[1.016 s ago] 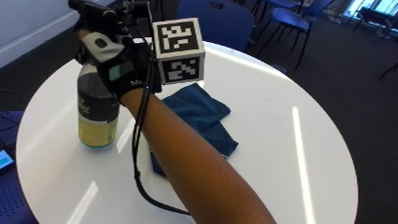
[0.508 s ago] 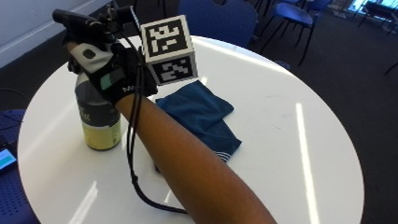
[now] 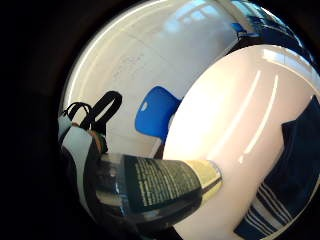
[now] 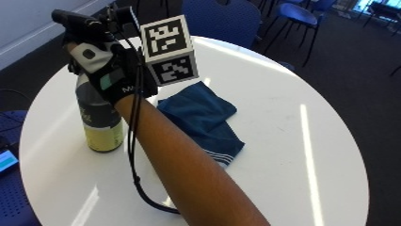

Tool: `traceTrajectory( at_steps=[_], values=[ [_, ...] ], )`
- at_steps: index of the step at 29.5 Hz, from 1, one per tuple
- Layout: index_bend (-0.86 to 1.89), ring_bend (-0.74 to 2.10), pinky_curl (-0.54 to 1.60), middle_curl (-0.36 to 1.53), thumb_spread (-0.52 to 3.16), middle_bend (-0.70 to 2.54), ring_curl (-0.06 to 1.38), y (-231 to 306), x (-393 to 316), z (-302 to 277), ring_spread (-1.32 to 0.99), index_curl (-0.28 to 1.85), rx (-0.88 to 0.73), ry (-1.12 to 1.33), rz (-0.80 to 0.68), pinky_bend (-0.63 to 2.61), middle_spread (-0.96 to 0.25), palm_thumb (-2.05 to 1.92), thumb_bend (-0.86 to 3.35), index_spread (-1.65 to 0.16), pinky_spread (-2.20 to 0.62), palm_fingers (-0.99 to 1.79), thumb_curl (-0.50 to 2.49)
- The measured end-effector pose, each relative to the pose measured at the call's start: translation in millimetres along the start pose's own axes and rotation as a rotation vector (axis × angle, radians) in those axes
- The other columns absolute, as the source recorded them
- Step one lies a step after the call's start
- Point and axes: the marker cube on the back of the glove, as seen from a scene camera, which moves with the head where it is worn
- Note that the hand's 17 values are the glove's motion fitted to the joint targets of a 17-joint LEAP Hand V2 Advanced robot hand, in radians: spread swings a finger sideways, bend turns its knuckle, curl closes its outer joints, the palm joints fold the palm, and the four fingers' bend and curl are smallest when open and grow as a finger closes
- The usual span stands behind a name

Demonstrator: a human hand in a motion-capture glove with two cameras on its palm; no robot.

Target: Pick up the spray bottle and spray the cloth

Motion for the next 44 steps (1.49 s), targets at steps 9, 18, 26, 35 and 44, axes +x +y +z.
traceTrajectory(
  at_steps=[9,18,26,35,44],
  values=[
    [0.56,0.59,0.4,0.51,0.34,0.65,0.45,-7,-9,2,-0.23,0.57,-0.011,0.004,-0.016,0.37,-0.21,0.84,-0.03,-0.24,-0.29,1.4,0.91],
    [0.56,0.59,0.4,0.51,0.35,0.65,0.45,-9,-14,6,-0.23,0.57,-0.017,0.012,-0.026,0.38,-0.21,0.84,-0.03,-0.24,-0.29,1.4,0.91],
    [0.56,0.59,0.4,0.51,0.35,0.65,0.45,-2,0,12,-0.23,0.57,-0.044,-0.009,0.015,0.38,-0.22,0.84,-0.03,-0.24,-0.29,1.4,0.91],
    [0.49,0.58,0.39,0.51,0.39,0.64,0.45,7,10,15,-0.21,0.56,-0.117,-0.055,0.059,0.33,-0.21,0.84,-0.03,-0.25,-0.21,1.26,0.9],
    [0.31,0.54,0.36,0.49,0.46,0.58,0.44,15,2,11,-0.2,0.54,-0.151,-0.092,0.067,0.22,-0.2,0.86,-0.02,-0.27,-0.09,1.04,0.88]
  ],
)
